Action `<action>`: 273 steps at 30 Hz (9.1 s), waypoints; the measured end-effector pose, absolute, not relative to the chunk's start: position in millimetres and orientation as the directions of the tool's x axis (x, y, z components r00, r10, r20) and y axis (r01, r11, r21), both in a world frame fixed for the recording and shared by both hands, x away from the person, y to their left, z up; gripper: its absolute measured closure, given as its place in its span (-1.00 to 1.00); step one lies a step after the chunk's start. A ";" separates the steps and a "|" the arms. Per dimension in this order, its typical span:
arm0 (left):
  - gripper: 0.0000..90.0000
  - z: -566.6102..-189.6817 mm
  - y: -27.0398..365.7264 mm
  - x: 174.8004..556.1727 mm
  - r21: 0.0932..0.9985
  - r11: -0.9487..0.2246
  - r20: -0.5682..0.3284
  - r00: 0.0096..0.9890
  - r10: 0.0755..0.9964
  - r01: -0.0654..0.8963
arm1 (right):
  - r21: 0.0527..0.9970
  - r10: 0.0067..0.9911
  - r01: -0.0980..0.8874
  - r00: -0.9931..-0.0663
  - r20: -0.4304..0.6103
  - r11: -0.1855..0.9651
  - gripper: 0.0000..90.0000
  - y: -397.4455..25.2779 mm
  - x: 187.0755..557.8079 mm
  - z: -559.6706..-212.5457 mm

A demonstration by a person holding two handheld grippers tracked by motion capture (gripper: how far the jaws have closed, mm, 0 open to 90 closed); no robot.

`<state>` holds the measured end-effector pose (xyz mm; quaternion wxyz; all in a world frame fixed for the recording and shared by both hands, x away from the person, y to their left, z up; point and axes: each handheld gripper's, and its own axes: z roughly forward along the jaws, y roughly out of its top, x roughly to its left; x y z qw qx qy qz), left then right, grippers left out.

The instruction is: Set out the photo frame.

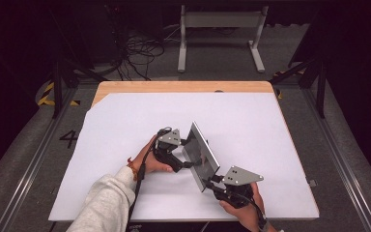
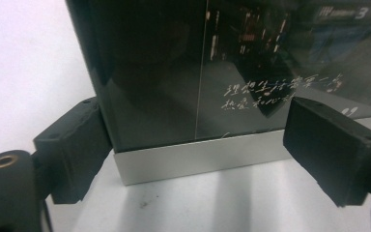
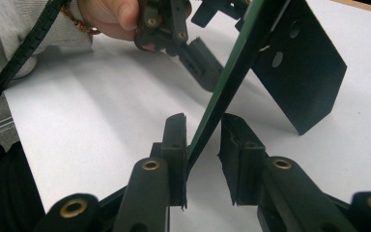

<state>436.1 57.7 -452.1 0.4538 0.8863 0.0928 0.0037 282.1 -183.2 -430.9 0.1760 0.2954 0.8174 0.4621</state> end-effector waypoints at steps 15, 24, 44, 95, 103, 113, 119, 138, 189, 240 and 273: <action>-0.47 -447.1 66.2 426.7 0.774 -0.614 -0.039 0.980 0.197 0.154 | 0.861 0.642 0.303 -0.766 -0.034 0.408 0.69 -195.1 281.6 -430.7; -0.44 -446.3 73.4 409.9 0.762 -0.628 -0.011 0.973 0.232 0.159 | 0.860 0.643 0.292 -0.764 -0.054 0.419 0.74 -201.6 283.2 -431.3; -0.38 -433.5 75.6 399.3 0.823 -0.553 0.031 0.961 0.274 0.132 | 0.856 0.643 0.302 -0.764 -0.046 0.420 0.76 -212.2 281.1 -427.3; 0.47 -436.8 103.9 376.7 0.793 -0.576 0.096 0.894 0.438 0.197 | 0.879 0.731 0.314 -0.680 -0.056 0.359 0.58 -207.8 324.1 -433.6; 0.41 -439.4 101.7 374.7 0.801 -0.564 0.096 0.886 0.454 0.202 | 0.872 0.742 0.314 -0.666 -0.079 0.375 0.57 -205.9 324.3 -433.5; 0.42 -446.4 96.3 374.8 0.777 -0.595 0.116 0.883 0.454 0.204 | 0.847 0.720 0.340 -0.690 -0.070 0.408 0.77 -216.1 321.2 -439.8; 0.42 -450.1 93.0 375.9 0.760 -0.620 0.138 0.884 0.447 0.195 | 0.850 0.732 0.343 -0.678 -0.070 0.399 0.75 -215.1 326.6 -441.4; 0.41 -455.8 88.8 379.0 0.731 -0.657 0.178 0.878 0.444 0.184 | 0.845 0.754 0.347 -0.649 -0.097 0.408 0.69 -209.5 338.4 -445.3; 0.55 -438.9 108.7 374.3 0.759 -0.629 0.200 0.861 0.468 0.166 | 0.848 0.744 0.311 -0.654 -0.137 0.429 0.84 -217.4 337.5 -431.5; -0.53 -447.4 152.1 345.2 0.736 -0.643 0.189 0.848 0.496 0.212 | 0.786 0.674 0.286 -0.708 -0.211 0.548 -0.31 -230.5 324.2 -435.5; -0.78 -459.4 194.5 313.2 0.757 -0.599 0.137 0.834 0.535 0.261 | 0.748 0.669 0.313 -0.708 -0.227 0.585 -0.63 -255.1 300.4 -454.0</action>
